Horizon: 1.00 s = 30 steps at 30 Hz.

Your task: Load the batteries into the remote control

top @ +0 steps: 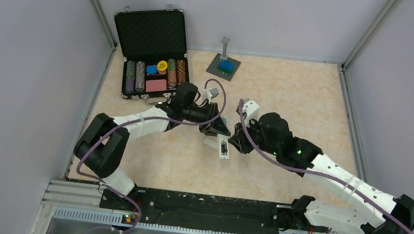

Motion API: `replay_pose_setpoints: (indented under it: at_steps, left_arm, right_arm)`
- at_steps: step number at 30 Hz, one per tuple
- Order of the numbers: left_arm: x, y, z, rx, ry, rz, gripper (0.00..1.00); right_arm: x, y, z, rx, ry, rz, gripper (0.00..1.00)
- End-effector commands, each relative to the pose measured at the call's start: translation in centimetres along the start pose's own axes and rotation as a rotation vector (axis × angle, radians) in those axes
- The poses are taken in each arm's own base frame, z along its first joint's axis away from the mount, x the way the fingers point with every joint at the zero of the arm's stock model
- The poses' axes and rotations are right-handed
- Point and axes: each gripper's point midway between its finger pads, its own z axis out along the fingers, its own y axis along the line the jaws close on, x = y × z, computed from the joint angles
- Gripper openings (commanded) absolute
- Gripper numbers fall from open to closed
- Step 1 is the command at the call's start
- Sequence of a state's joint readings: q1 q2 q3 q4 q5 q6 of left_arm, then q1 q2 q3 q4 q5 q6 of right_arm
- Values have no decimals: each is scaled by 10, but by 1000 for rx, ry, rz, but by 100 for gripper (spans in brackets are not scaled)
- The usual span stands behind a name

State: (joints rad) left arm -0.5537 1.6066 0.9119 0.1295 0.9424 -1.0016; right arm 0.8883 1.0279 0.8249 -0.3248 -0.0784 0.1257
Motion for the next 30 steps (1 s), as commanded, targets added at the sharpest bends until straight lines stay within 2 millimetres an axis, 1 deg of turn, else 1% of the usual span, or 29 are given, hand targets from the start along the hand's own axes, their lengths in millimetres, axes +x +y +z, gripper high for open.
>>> replay_pose_setpoints:
  at_steps: [1, 4, 7, 9, 10, 16, 21, 25, 30]
  left_arm:
    - [-3, -29, -12, 23, -36, 164, 0]
    - [-2, -34, -15, 25, -45, 211, 0]
    - [0, -40, -21, 22, -64, 263, 0]
    - [1, -45, -26, 25, -82, 298, 0]
    - [2, -48, -28, 29, -93, 322, 0]
    - [12, -79, -48, 91, -150, 477, 0]
    - [26, -100, -61, 154, -152, 572, 0]
    - [32, -109, -67, 178, -148, 610, 0]
    - [35, -113, -69, 189, -149, 624, 0]
  right_arm:
    - [-51, 6, -25, 33, -111, 187, 24]
    - [-57, 13, -30, 10, -114, 244, 28]
    - [-60, 22, -35, -29, -119, 299, 48]
    - [-60, 27, -37, -51, -119, 334, 55]
    - [-58, 30, -37, -66, -113, 347, 57]
    - [-45, 53, -37, -200, -78, 392, 62]
    - [-50, 65, -46, -288, -117, 383, 66]
    - [-57, 73, -47, -339, -129, 376, 66]
    - [-57, 73, -43, -346, -122, 384, 61]
